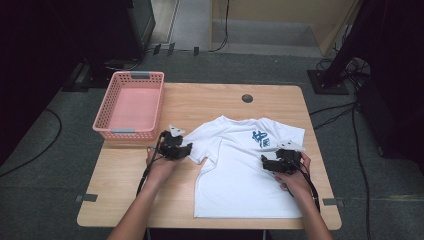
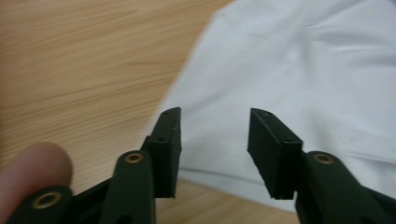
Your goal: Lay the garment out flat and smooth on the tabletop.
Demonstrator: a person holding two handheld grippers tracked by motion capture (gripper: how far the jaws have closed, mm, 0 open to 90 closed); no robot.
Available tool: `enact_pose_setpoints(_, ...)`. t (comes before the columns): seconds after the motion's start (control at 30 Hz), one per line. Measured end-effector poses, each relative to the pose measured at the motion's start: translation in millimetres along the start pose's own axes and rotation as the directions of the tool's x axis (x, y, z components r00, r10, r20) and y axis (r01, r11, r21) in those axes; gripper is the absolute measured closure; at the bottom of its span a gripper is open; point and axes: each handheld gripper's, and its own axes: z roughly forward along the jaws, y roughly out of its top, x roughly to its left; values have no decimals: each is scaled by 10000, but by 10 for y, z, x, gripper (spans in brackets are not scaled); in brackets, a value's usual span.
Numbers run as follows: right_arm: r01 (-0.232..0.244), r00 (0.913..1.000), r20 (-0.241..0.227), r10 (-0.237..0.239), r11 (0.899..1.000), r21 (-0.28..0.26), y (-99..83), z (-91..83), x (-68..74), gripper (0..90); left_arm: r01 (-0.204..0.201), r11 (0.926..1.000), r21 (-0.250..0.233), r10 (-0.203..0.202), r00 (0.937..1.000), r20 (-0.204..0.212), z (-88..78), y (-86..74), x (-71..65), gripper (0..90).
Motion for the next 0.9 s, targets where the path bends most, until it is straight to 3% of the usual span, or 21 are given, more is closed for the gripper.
enact_pose_setpoints(0.07, -125, 9998, 144, 123, 9998, 145, 34, -33, 9, 95, -248, 9997, -1, 248, 9983, 520, 44, 2, -212, 470)
enact_pose_setpoints(0.17, -608, 9981, -67, 606, 9975, -360, 100, -151, -15, 96, -759, 9970, 163, 738, 9917, 1050, 151, -21, -501, 449)
enact_pose_setpoints(0.23, -512, 9986, 138, 519, 9974, -507, 107, -178, -28, 96, -1223, 9919, 339, 1185, 9881, 982, 233, -51, -631, 448)
enact_pose_setpoints(0.3, -397, 9985, 365, 409, 9987, -328, 74, -146, -56, 93, -1442, 9885, 459, 1413, 9880, 618, 297, -79, -680, 443)
enact_pose_setpoints(0.43, -299, 9979, 578, 295, 9995, 71, -49, -58, -120, 72, -1549, 9862, 584, 1532, 9876, 328, 297, -81, -643, 441)
enact_pose_setpoints(0.6, -813, 9961, 361, 809, 9966, 94, -99, -101, -198, 74, -1319, 9904, 414, 1308, 9910, 275, 231, -147, -505, 443)
enact_pose_setpoints(0.9, -489, 9986, 196, 485, 9986, 176, -224, -233, 43, 70, -1323, 9908, 287, 1309, 9902, 486, 19, -336, -302, 455)
